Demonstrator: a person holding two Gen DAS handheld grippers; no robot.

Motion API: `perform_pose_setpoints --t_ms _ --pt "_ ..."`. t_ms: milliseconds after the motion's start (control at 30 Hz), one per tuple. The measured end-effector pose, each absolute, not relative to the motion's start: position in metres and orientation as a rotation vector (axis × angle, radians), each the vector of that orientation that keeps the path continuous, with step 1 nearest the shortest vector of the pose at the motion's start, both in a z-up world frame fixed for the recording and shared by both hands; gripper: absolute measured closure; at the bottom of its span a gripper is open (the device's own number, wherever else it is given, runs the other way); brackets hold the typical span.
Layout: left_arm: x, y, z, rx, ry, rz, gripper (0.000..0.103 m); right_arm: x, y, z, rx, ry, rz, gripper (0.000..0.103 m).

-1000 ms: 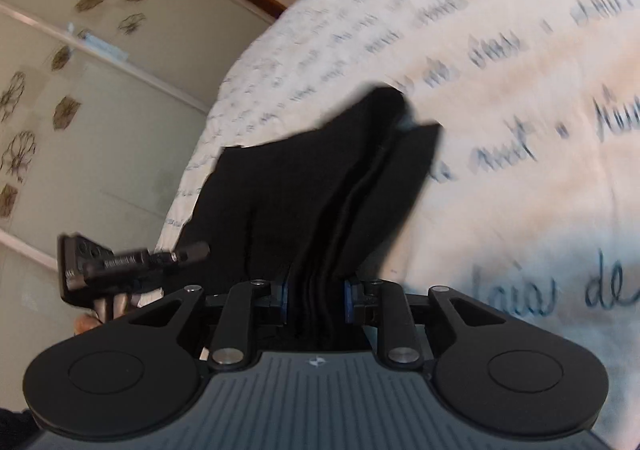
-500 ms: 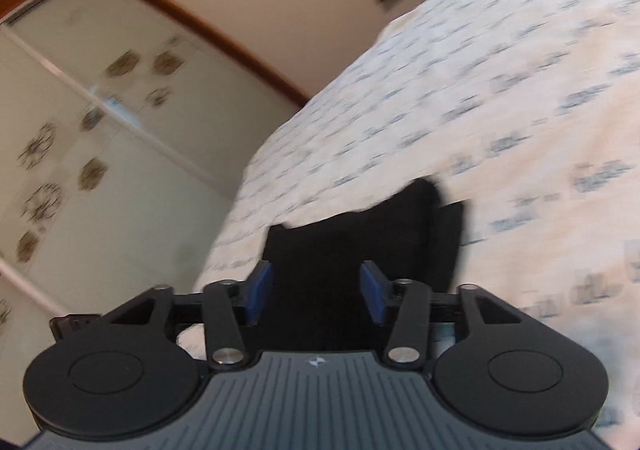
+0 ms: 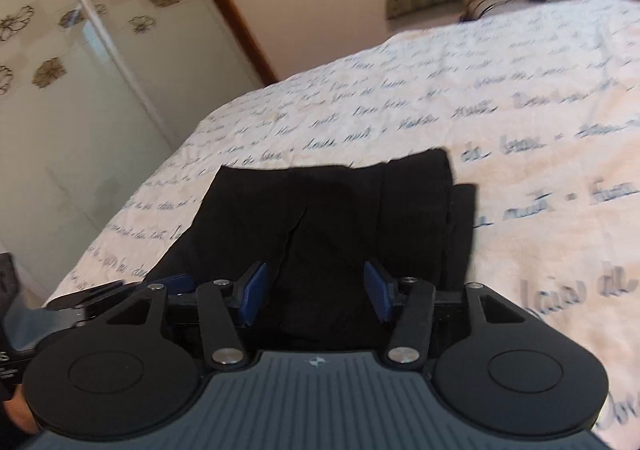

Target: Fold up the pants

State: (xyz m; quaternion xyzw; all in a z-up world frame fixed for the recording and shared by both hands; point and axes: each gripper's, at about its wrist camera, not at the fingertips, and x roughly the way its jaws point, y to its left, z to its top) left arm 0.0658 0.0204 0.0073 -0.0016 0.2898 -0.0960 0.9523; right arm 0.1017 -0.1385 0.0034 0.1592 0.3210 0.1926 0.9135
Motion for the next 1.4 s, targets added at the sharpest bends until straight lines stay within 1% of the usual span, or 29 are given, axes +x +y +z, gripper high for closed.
perform_pose_setpoints --t_ms 33,67,100,133,200,267,300,433,467,600,633,667,700,767,933,1000,1067,1233,1300,1333,1367,1400 --pt "0.054 0.025 0.013 -0.02 0.57 -0.199 0.047 0.087 -0.138 0.01 0.285 0.63 0.374 0.046" --pt "0.043 0.029 0.016 -0.036 0.558 -0.204 0.044 0.074 -0.134 0.014 0.246 0.589 0.373 0.041" --pt "0.035 0.03 0.017 -0.047 0.559 -0.212 0.038 0.062 -0.131 0.017 0.217 0.556 0.385 0.029" --pt "0.03 0.029 0.015 -0.046 0.572 -0.219 0.036 0.055 -0.129 0.016 0.198 0.543 0.394 0.021" --pt "0.032 0.025 0.007 -0.034 0.615 -0.211 0.035 0.056 -0.123 0.002 0.192 0.616 0.405 0.021" --pt "0.033 0.021 0.001 -0.018 0.615 -0.202 0.033 0.062 -0.125 -0.021 0.219 0.708 0.399 0.021" --pt "0.033 0.02 0.001 -0.011 0.61 -0.198 0.033 0.058 -0.126 -0.024 0.22 0.672 0.404 0.021" --pt "0.023 0.025 0.015 -0.063 0.605 -0.18 0.033 0.04 -0.129 -0.004 0.236 0.647 0.336 0.021" --pt "0.02 0.026 0.018 -0.075 0.612 -0.168 0.031 0.033 -0.13 0.0 0.228 0.636 0.311 0.02" --pt "0.001 0.03 0.023 -0.115 0.689 -0.125 0.031 0.016 -0.13 -0.003 0.189 0.69 0.222 0.02" --pt "-0.01 0.034 0.026 -0.137 0.679 -0.129 0.03 0.009 -0.129 -0.006 0.183 0.702 0.222 0.02" --pt "-0.02 0.037 0.028 -0.148 0.662 -0.128 0.027 0.003 -0.128 -0.008 0.178 0.706 0.224 0.02" --pt "-0.03 0.038 0.03 -0.147 0.641 -0.125 0.022 -0.003 -0.127 -0.01 0.174 0.706 0.224 0.02" --pt "-0.042 0.038 0.032 -0.117 0.598 -0.109 0.017 -0.011 -0.125 -0.011 0.179 0.7 0.215 0.02" --pt "-0.049 0.034 0.037 -0.058 0.536 -0.088 0.017 -0.024 -0.117 -0.004 0.219 0.686 0.224 0.02" --pt "-0.051 0.032 0.036 -0.035 0.492 -0.087 0.016 -0.031 -0.111 -0.002 0.206 0.671 0.225 0.02" --pt "-0.05 0.032 0.034 -0.036 0.466 -0.073 0.015 -0.037 -0.105 0.0 0.183 0.656 0.219 0.02" --pt "-0.029 0.03 0.023 -0.085 0.48 -0.063 0.011 -0.032 -0.095 0.0 0.149 0.624 0.203 0.019" --pt "-0.013 0.021 0.014 -0.044 0.511 -0.059 0.01 -0.016 -0.089 -0.007 0.129 0.638 0.182 0.018" --pt "-0.006 0.018 0.007 -0.023 0.536 -0.057 0.013 -0.007 -0.086 -0.013 0.12 0.658 0.168 0.018" --pt "0.0 0.016 0.0 -0.008 0.561 -0.038 0.011 0.0 -0.082 -0.02 0.106 0.679 0.154 0.018" --pt "0.005 0.016 -0.008 -0.004 0.592 -0.02 0.011 0.004 -0.078 -0.026 0.088 0.679 0.143 0.014"
